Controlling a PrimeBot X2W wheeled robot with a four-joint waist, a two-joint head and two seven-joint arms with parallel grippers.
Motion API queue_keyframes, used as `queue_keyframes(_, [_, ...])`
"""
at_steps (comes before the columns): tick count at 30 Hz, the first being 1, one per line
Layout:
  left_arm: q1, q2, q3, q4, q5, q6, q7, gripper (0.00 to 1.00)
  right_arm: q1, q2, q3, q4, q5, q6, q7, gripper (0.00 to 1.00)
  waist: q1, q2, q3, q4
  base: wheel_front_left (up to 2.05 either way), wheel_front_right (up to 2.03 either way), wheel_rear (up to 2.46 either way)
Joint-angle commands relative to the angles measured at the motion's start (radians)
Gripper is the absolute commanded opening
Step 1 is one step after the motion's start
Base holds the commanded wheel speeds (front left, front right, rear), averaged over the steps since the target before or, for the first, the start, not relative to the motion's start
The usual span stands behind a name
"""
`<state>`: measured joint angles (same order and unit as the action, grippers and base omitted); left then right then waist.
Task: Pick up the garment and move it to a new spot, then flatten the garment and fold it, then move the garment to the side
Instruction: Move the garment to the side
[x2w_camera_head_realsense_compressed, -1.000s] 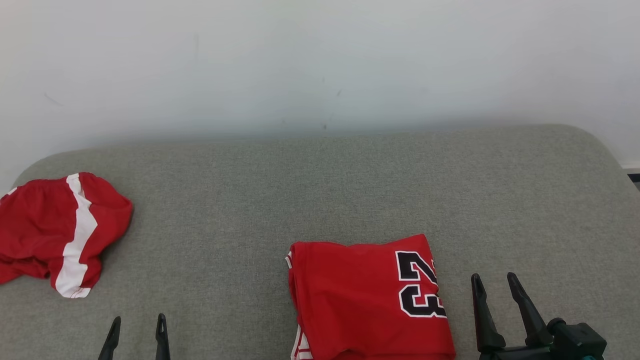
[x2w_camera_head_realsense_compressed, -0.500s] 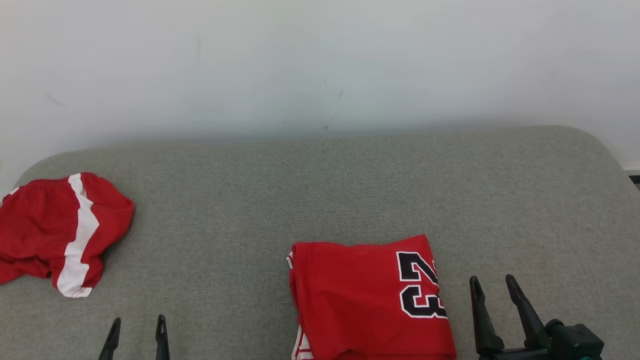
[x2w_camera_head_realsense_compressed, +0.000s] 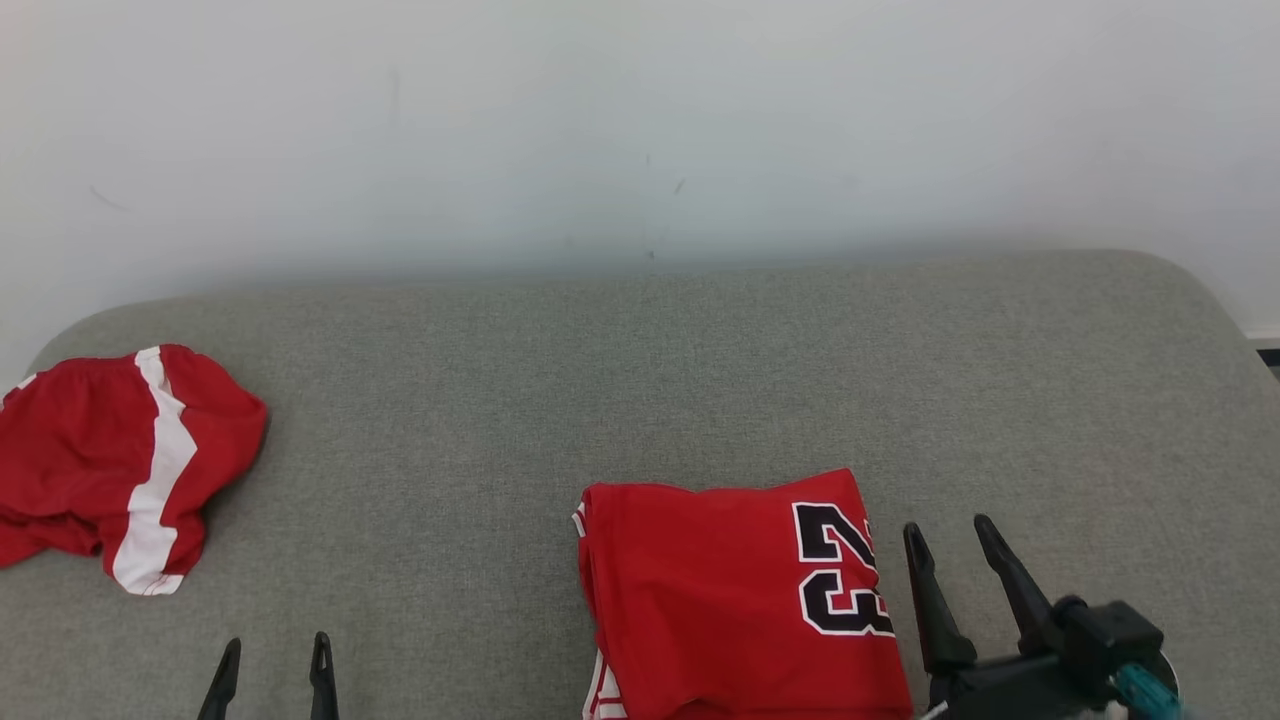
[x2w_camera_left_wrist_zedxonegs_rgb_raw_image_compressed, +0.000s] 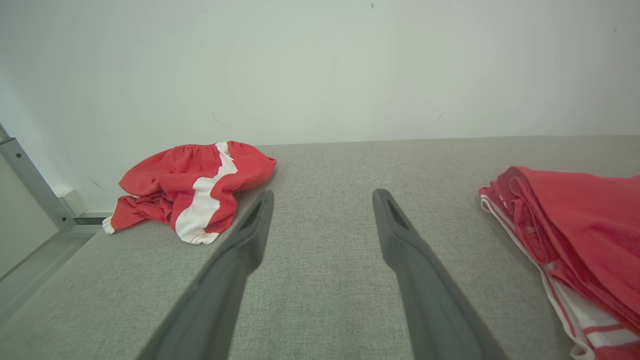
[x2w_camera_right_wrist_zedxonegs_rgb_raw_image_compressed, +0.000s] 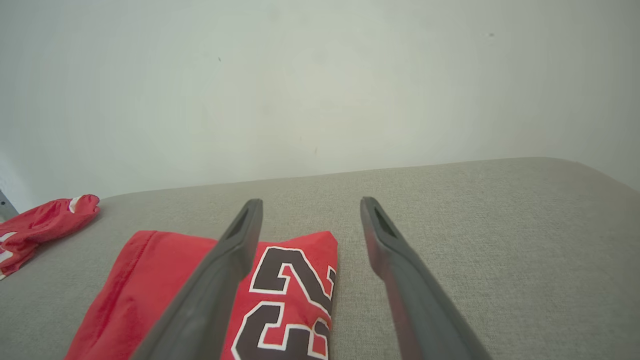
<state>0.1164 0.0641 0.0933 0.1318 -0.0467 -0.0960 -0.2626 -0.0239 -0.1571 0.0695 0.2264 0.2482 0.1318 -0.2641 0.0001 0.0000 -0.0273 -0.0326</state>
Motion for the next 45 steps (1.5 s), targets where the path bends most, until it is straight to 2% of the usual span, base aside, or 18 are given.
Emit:
queue_keyframes(1, [0.001,0.000,0.000,0.001,-0.001,0.001,-0.003,1.00,-0.014,-0.005,0.006,0.015,0.012,-0.003,0.000,1.00,-0.0001,0.0000,0.000,0.002,0.00,0.00,0.00])
queue_keyframes(8, [-0.018,-0.003,-0.017,0.009,0.005,-0.003,-0.003,1.00,-0.142,-0.046,0.042,0.171,0.024,-0.003,0.045,1.00,-0.0001,0.0000,0.007,0.029,0.00,0.00,0.00])
queue_keyframes(16, [-0.027,-0.006,-0.032,0.020,-0.003,0.002,-0.003,1.00,-0.218,-0.055,0.072,0.368,0.050,-0.003,0.067,1.00,-0.0001,0.0000,0.026,0.065,0.00,0.00,0.00])
queue_keyframes(32, [-0.051,-0.009,-0.041,0.025,-0.002,0.004,-0.003,1.00,-0.319,-0.006,0.183,0.687,0.107,-0.003,0.073,1.00,-0.0001,0.0000,0.065,0.080,0.00,0.00,0.00])
queue_keyframes(34, [-0.058,-0.009,-0.042,0.026,-0.003,0.007,-0.003,1.00,-0.328,-0.005,0.196,0.720,0.119,-0.003,0.074,0.37,-0.0001,0.0000,0.066,0.083,0.00,0.00,0.00])
queue_keyframes(35, [-0.059,-0.009,-0.042,0.026,-0.004,0.008,-0.003,1.00,-0.333,-0.006,0.202,0.734,0.126,-0.003,0.074,0.15,-0.0001,0.0000,0.066,0.084,0.00,0.00,0.00])
queue_keyframes(36, [-0.059,-0.009,-0.042,0.027,-0.006,0.008,-0.003,1.00,-0.336,-0.007,0.207,0.744,0.134,-0.003,0.072,0.00,-0.0001,0.0000,0.067,0.085,0.00,0.00,0.00])
queue_keyframes(45, [-0.069,-0.012,-0.037,0.018,-0.022,0.022,-0.003,1.00,-0.480,-0.079,0.251,0.746,0.173,-0.003,0.027,0.00,-0.0001,0.0000,0.112,0.063,0.00,0.00,0.00])
